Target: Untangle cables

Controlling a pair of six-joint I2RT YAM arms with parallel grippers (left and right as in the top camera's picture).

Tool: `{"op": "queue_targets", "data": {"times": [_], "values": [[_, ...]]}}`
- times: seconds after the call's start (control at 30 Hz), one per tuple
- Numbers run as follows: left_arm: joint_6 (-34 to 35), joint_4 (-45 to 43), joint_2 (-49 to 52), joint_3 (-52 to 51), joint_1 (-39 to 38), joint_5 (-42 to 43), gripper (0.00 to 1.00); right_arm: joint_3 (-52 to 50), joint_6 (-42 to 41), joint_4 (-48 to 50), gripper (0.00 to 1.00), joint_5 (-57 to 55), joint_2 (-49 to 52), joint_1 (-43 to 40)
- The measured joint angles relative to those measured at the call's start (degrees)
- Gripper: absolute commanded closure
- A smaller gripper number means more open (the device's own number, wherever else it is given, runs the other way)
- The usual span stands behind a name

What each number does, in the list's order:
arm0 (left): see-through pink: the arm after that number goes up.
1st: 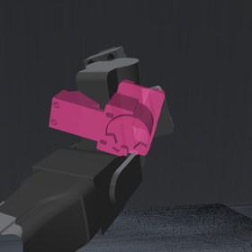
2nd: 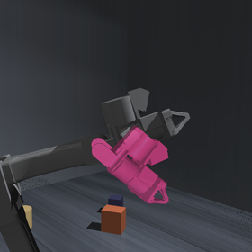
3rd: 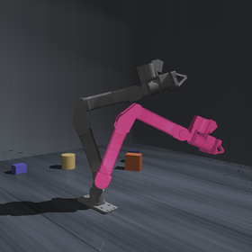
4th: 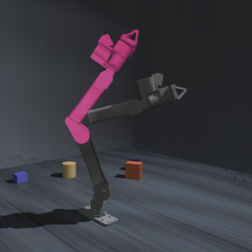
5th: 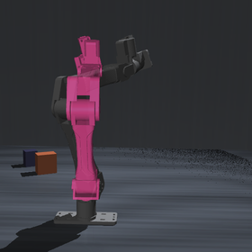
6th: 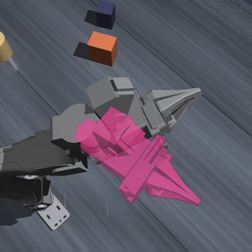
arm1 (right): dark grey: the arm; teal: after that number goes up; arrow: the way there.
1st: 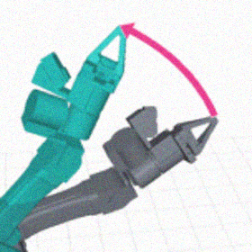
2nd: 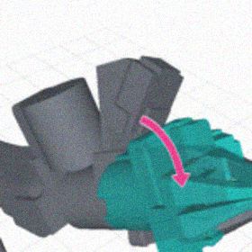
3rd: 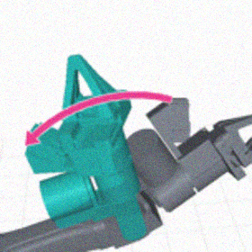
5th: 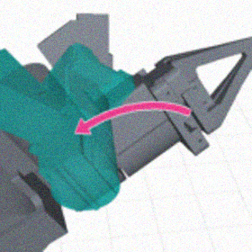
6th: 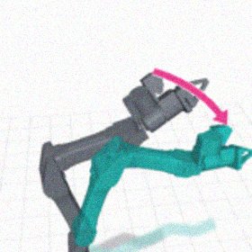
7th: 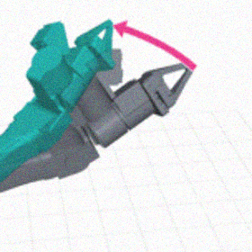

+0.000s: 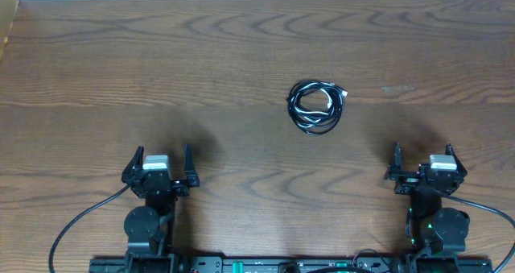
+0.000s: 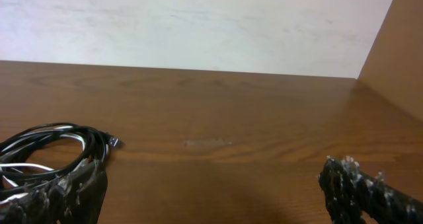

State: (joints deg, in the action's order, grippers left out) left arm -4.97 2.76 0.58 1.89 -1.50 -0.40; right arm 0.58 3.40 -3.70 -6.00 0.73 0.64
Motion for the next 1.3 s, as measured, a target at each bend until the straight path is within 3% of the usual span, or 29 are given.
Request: {"op": "queue_targets", "data": {"times": [0.73, 1.0, 1.3], "values": [[3.0, -1.0, 0.0, -0.5, 0.0, -0.4, 0.02, 0.0, 0.0, 0.0, 0.01, 0.0, 0.0, 0.0], [6.4, 20.3, 0.2, 11.5, 0.0, 0.5, 0.02, 0.0, 0.0, 0.0, 0.01, 0.0, 0.0, 0.0], [12.6, 42.7, 3.6, 40.0, 0.0, 1.8, 0.02, 0.0, 0.0, 0.0, 0.01, 0.0, 0.0, -0.1]]}}
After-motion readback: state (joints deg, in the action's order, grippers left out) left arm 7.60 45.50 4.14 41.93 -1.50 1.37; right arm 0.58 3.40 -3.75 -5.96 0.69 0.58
